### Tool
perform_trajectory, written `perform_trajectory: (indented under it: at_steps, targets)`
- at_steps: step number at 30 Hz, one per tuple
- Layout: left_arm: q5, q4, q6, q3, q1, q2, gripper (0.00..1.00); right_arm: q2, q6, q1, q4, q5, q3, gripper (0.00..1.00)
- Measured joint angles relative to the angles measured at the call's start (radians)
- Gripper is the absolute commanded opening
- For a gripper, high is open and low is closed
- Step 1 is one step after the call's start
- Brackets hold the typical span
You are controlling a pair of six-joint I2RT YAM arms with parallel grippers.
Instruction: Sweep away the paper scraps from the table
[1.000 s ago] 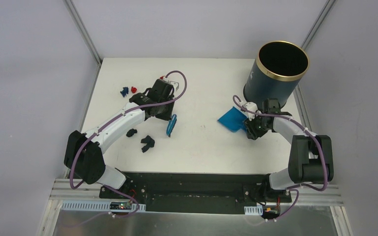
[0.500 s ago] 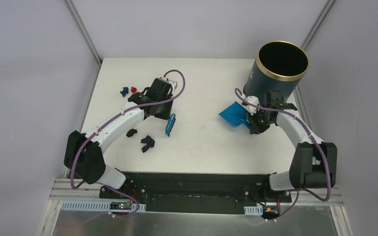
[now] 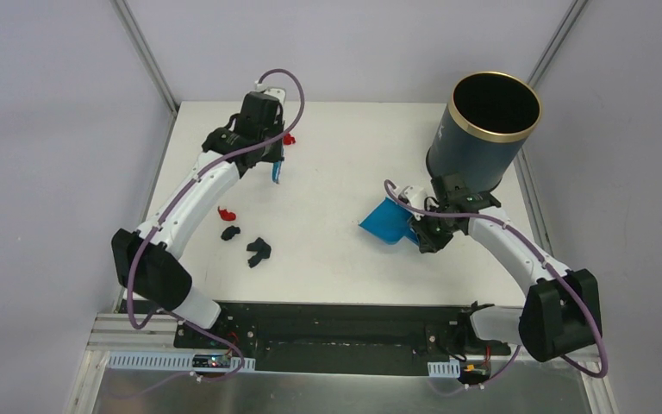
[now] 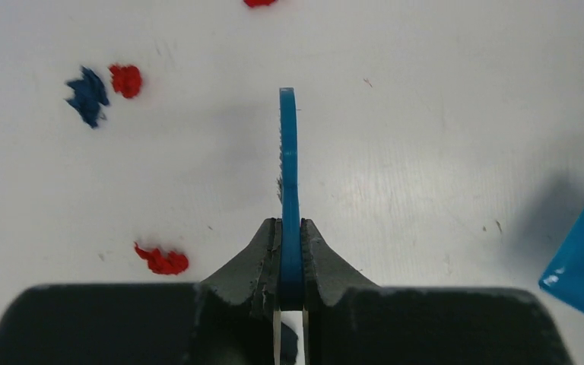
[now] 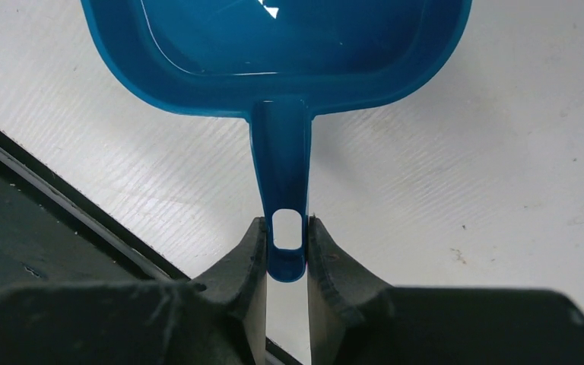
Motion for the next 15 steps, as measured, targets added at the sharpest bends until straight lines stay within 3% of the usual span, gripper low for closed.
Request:
perform_trajectory:
  at_steps: [7, 15]
  targets:
    - [-0.259, -0.008, 0.194, 0.199, 0.002, 0.183, 0.0, -0.035, 0.048, 0.058, 0.009, 0.034, -0.023, 0.0]
    - [-0.526, -0.023, 0.374, 0.257, 0.093, 0.314, 0.0, -0.035, 0.057, 0.117, 0.01, 0.037, -0.023, 0.0]
